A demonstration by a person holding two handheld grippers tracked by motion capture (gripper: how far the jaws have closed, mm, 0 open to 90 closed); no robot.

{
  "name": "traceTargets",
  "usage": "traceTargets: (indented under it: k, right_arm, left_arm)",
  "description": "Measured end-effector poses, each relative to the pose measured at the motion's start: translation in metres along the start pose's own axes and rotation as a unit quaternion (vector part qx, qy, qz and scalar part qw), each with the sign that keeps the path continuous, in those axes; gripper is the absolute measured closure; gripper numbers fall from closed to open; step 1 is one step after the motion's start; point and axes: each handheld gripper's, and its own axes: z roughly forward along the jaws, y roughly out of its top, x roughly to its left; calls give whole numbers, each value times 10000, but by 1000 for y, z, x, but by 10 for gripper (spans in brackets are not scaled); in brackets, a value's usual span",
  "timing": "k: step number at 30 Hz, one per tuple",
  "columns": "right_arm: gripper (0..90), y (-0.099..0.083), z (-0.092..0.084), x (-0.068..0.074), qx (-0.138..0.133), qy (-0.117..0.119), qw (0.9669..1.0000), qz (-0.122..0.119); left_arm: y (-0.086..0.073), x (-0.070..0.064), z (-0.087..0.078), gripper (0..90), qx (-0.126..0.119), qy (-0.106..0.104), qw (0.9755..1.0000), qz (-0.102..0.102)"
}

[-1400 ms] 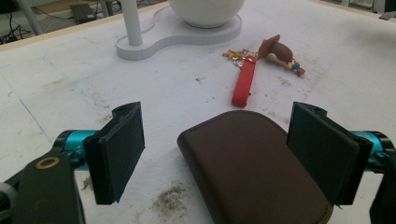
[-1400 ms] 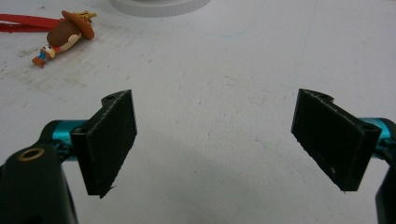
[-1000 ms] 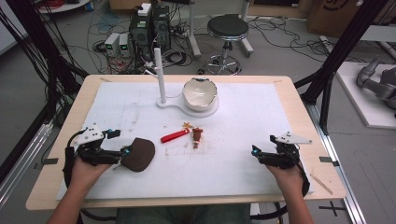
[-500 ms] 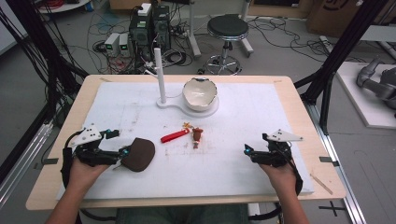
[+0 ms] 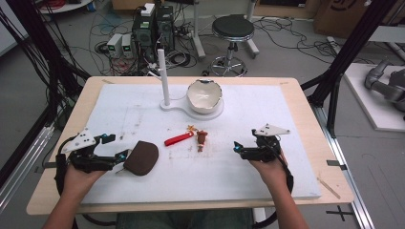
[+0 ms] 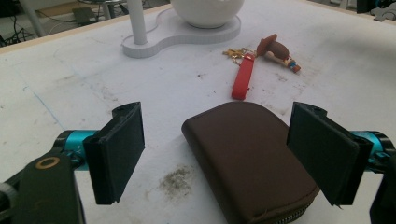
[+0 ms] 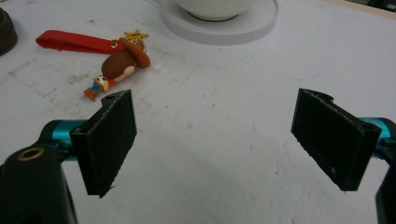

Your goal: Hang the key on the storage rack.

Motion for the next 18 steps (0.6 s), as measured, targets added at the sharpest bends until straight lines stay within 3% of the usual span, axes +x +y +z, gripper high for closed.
traceTargets:
  k: [9,18]
  right_arm:
    - [143,21,30,22,134,260,9992,-264]
    - [143,33,62,41,342,484,9976,-354]
  left_arm:
    - [-5,0,-9,191,40,74,10000,24]
    - [-11,-1,-19,190,61,150,9999,28]
